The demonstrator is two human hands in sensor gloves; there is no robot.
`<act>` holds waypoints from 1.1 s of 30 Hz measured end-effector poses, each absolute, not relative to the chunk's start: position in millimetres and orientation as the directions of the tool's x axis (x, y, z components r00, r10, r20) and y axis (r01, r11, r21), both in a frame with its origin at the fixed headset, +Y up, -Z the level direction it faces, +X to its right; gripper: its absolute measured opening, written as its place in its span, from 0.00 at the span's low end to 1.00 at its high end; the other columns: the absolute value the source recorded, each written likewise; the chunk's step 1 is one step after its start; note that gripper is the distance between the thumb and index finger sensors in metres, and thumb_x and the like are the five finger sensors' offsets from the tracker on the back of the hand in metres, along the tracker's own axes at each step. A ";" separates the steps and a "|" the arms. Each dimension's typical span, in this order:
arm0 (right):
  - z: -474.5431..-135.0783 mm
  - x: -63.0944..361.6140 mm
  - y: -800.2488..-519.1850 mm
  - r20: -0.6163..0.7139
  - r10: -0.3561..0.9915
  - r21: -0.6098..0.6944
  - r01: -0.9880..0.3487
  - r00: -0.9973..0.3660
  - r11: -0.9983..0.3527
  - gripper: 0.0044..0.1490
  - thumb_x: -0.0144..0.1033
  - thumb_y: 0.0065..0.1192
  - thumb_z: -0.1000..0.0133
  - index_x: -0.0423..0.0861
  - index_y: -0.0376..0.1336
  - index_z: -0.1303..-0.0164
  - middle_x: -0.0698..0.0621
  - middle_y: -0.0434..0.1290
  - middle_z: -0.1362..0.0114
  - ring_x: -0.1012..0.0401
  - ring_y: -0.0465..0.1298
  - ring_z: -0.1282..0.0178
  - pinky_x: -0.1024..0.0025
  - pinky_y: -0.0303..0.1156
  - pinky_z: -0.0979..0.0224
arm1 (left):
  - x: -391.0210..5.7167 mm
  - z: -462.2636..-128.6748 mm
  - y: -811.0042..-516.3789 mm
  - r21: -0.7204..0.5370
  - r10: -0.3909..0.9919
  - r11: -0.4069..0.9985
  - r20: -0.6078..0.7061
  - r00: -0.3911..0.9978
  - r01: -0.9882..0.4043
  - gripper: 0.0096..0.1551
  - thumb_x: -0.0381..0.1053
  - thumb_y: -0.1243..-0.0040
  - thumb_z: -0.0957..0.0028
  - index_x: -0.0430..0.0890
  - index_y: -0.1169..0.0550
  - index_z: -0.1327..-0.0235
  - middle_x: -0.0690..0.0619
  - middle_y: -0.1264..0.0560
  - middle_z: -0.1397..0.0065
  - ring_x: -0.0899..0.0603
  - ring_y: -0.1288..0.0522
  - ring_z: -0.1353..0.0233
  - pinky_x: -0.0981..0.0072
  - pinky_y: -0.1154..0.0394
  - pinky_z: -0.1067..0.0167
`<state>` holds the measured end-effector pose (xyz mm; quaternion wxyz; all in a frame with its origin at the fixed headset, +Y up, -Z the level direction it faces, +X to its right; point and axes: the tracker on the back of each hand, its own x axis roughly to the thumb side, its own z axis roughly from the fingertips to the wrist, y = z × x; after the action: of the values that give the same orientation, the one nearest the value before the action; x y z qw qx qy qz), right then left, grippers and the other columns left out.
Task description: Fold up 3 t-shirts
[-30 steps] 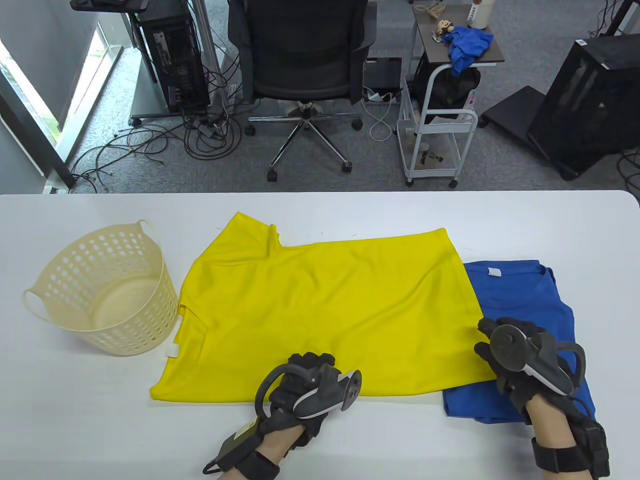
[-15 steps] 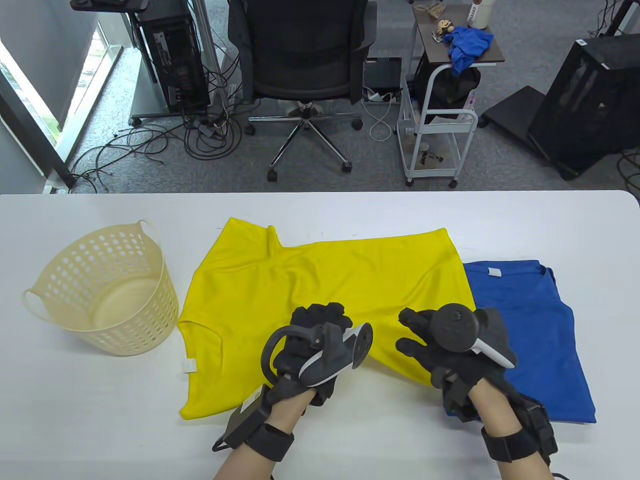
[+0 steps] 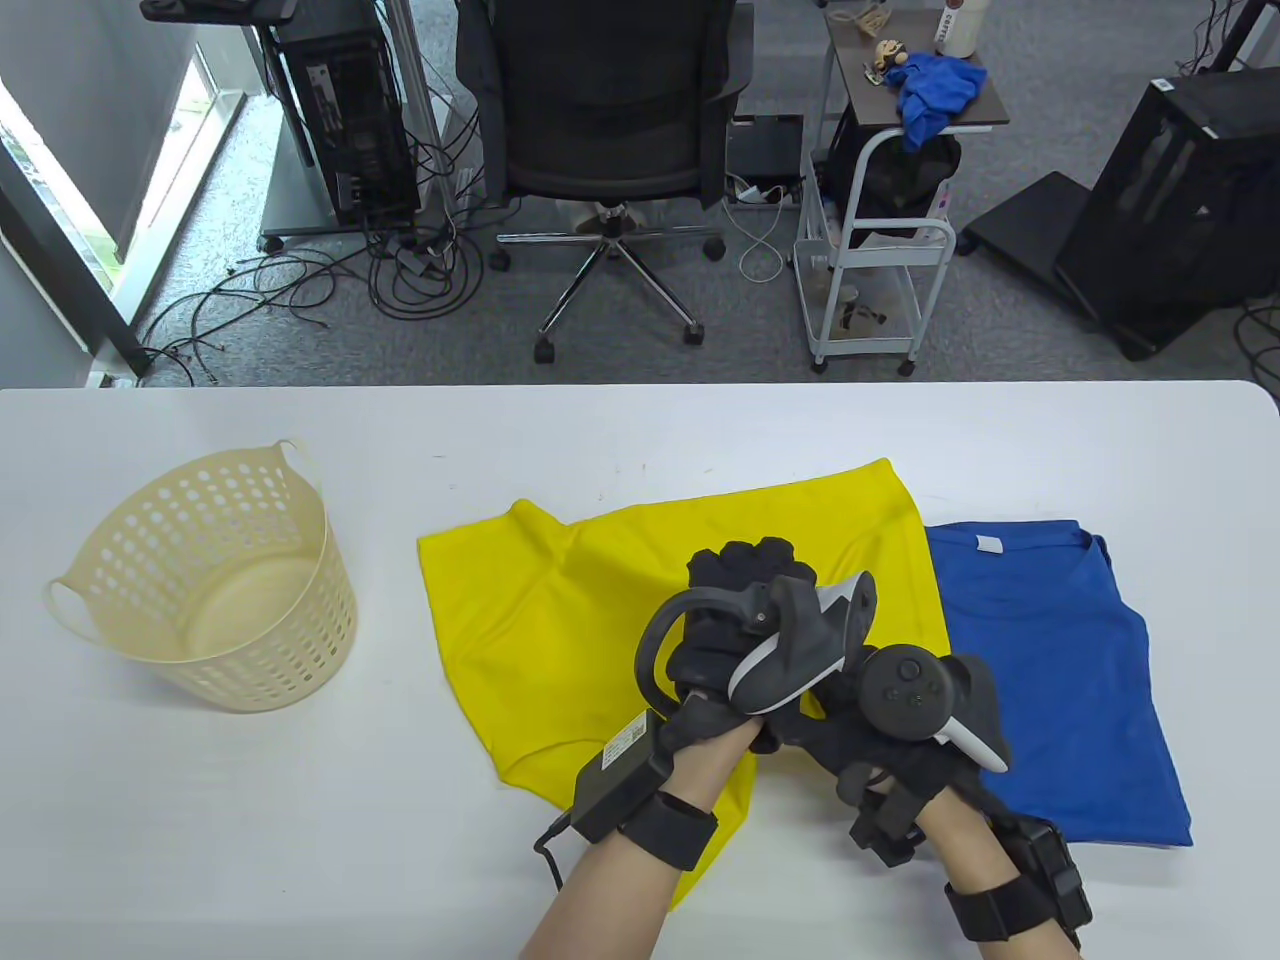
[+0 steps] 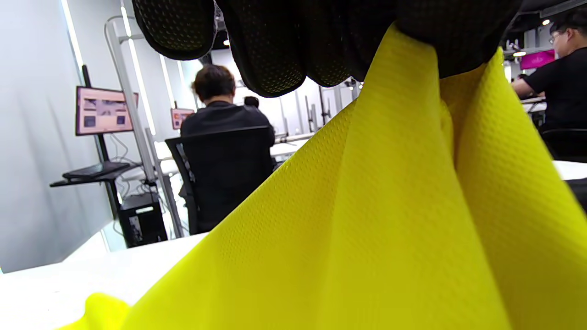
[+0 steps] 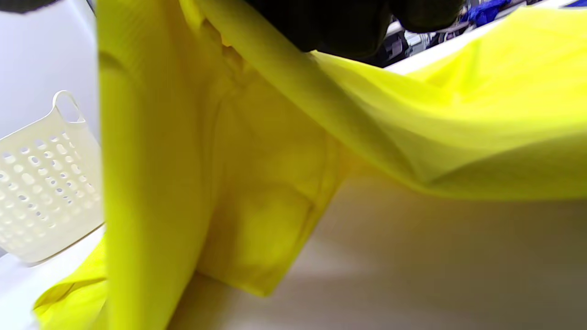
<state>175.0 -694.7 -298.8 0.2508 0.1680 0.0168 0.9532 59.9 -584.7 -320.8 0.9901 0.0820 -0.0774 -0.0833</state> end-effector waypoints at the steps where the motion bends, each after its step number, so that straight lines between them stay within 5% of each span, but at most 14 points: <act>1: -296.0 171.3 -694.3 0.306 0.463 0.085 -0.461 -0.832 -0.883 0.59 0.70 0.55 0.57 0.42 0.53 0.24 0.40 0.57 0.18 0.37 0.60 0.23 0.34 0.56 0.26 | 63.1 -320.9 -584.1 0.174 -0.173 0.973 0.134 0.976 0.149 0.22 0.65 0.40 0.55 0.59 0.20 0.52 0.63 0.27 0.29 0.51 0.25 0.30 0.50 0.28 0.29; 12: -290.3 149.8 -709.8 0.136 0.266 -0.187 -0.288 -0.954 -0.939 0.29 0.45 0.63 0.47 0.46 0.66 0.37 0.46 0.73 0.30 0.44 0.74 0.34 0.38 0.64 0.31 | 39.2 -307.5 -553.6 0.215 -0.090 0.974 0.048 0.995 0.077 0.22 0.66 0.41 0.55 0.58 0.19 0.53 0.62 0.26 0.31 0.52 0.23 0.32 0.51 0.27 0.31; 25: -297.5 154.0 -730.5 0.065 0.110 -0.180 -0.120 -0.992 -0.976 0.25 0.44 0.62 0.47 0.49 0.67 0.41 0.48 0.75 0.33 0.45 0.76 0.36 0.38 0.65 0.31 | -49.9 -292.5 -509.9 0.292 0.036 0.957 -0.113 0.993 -0.002 0.22 0.65 0.42 0.53 0.56 0.19 0.54 0.61 0.26 0.31 0.51 0.23 0.32 0.51 0.27 0.31; 33: -295.0 163.5 -711.9 0.064 0.109 -0.269 -0.122 -0.992 -0.955 0.25 0.42 0.60 0.47 0.51 0.66 0.39 0.49 0.73 0.32 0.46 0.75 0.35 0.39 0.65 0.30 | -121.6 -287.1 -529.1 0.251 0.022 0.967 -0.223 0.975 0.036 0.21 0.65 0.43 0.53 0.56 0.19 0.54 0.61 0.26 0.31 0.50 0.23 0.32 0.50 0.27 0.31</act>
<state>163.5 -711.9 -295.0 0.0586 0.0240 -0.1374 0.9885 -121.6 -529.1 -287.1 0.9854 0.1276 0.1126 -0.0035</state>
